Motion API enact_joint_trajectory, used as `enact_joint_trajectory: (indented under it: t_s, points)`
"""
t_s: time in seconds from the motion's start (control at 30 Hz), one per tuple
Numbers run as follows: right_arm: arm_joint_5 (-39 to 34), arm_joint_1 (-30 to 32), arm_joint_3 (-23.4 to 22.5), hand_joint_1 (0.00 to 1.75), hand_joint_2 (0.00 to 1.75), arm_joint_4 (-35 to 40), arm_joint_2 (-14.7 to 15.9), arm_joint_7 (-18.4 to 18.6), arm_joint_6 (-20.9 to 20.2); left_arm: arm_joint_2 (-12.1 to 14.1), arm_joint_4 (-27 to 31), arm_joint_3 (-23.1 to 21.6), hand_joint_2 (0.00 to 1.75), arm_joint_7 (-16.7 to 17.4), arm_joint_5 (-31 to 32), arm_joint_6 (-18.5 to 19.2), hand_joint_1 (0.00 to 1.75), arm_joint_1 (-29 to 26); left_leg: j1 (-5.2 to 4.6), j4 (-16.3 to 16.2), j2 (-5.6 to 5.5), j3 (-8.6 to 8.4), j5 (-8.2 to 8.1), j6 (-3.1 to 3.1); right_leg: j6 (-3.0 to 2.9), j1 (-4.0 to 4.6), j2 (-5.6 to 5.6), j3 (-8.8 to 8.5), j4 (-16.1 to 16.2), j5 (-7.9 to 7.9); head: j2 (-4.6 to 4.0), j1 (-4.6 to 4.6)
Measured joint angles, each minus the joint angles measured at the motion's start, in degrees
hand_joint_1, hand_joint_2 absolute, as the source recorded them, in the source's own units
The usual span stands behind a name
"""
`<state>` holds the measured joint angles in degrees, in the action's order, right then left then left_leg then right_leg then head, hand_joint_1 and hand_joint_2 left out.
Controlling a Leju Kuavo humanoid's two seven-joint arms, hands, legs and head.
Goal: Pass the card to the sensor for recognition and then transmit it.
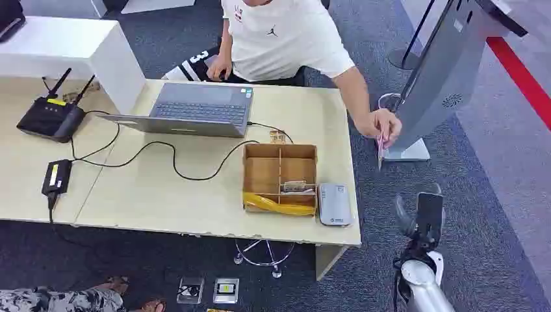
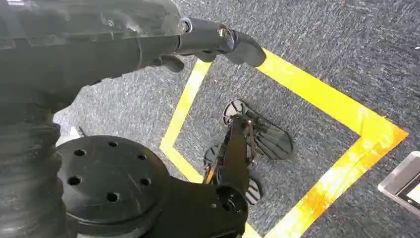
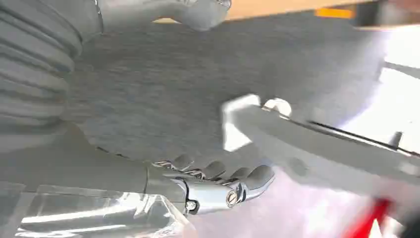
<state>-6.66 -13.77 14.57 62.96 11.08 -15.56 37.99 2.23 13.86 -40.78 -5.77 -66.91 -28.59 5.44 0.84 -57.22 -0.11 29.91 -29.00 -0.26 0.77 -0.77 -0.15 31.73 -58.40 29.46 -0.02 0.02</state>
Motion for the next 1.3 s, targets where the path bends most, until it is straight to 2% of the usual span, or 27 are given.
enact_joint_trajectory:
  t_s: [0.23,0.37,0.6,0.97,1.3]
  points:
    - [7.73,-2.07,-4.52,0.00,1.75,10.78,0.02,2.34,0.09,0.00,-0.11,-1.12,1.75,0.52,0.44,-0.02,0.00,0.00,0.00,0.00,0.00,-0.01,0.00,0.01,0.00,0.00,0.01,0.00,0.00,-0.01,0.00,-0.02]
    - [12.74,-3.41,-4.52,0.00,1.75,17.88,0.04,3.80,0.11,0.00,-0.17,-1.71,1.75,0.59,0.57,-0.15,0.00,0.01,0.00,0.00,0.00,-0.01,0.00,0.01,0.00,0.01,0.01,0.01,0.00,-0.01,0.02,0.00]
    - [18.22,-4.19,-3.47,0.00,1.75,23.38,-0.02,5.77,-0.50,0.00,-0.24,-2.49,1.75,0.59,0.66,-0.15,0.00,0.08,-0.01,0.00,-0.03,0.09,0.03,0.03,0.00,-0.01,-0.02,0.06,-0.02,-0.01,0.02,0.00]
    - [35.36,-5.74,5.89,0.00,1.75,27.47,-1.31,11.19,-8.13,0.02,-0.24,-3.35,1.75,0.46,1.60,0.98,0.00,0.30,0.01,0.02,-0.10,0.16,0.04,0.04,0.00,0.01,-0.13,0.06,-0.05,-0.01,0.00,-0.02]
    - [51.07,-8.47,18.95,0.00,1.75,27.23,-5.29,15.14,-17.85,0.28,-0.28,-5.07,1.75,0.52,2.32,1.68,0.00,0.62,0.02,0.03,-0.12,0.18,0.05,0.02,-0.03,0.03,-0.14,0.09,-0.06,0.01,0.02,0.00]
